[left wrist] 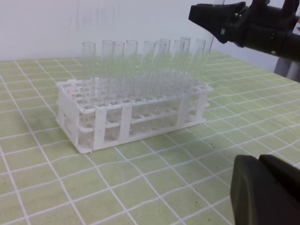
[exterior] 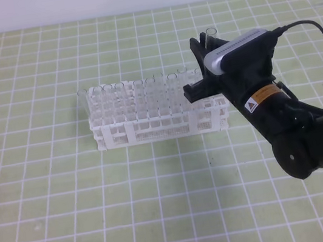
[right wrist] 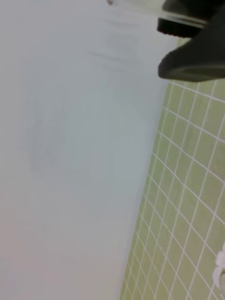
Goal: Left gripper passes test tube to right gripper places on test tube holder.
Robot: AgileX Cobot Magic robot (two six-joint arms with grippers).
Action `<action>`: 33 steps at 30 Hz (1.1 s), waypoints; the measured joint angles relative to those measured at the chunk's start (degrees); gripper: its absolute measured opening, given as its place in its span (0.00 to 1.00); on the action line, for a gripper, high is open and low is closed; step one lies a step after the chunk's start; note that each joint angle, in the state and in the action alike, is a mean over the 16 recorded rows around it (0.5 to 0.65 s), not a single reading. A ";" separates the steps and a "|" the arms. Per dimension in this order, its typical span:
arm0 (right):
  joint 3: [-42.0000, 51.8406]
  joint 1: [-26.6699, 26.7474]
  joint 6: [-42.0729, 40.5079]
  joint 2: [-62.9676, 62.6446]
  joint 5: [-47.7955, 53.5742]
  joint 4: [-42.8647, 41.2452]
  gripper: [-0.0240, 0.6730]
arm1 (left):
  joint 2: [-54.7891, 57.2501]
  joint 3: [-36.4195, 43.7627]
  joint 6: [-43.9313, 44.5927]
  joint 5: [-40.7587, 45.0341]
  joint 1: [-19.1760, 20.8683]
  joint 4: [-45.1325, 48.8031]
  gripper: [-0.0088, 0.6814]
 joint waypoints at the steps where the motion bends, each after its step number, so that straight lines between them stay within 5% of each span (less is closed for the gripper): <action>1: 0.00 0.00 0.08 0.04 0.02 -0.03 0.05 | 0.08 -0.07 0.00 0.04 0.00 -0.01 0.01; 33: -0.26 0.00 0.45 2.41 0.11 -0.63 0.05 | -0.09 0.13 0.00 -0.08 0.00 0.02 0.01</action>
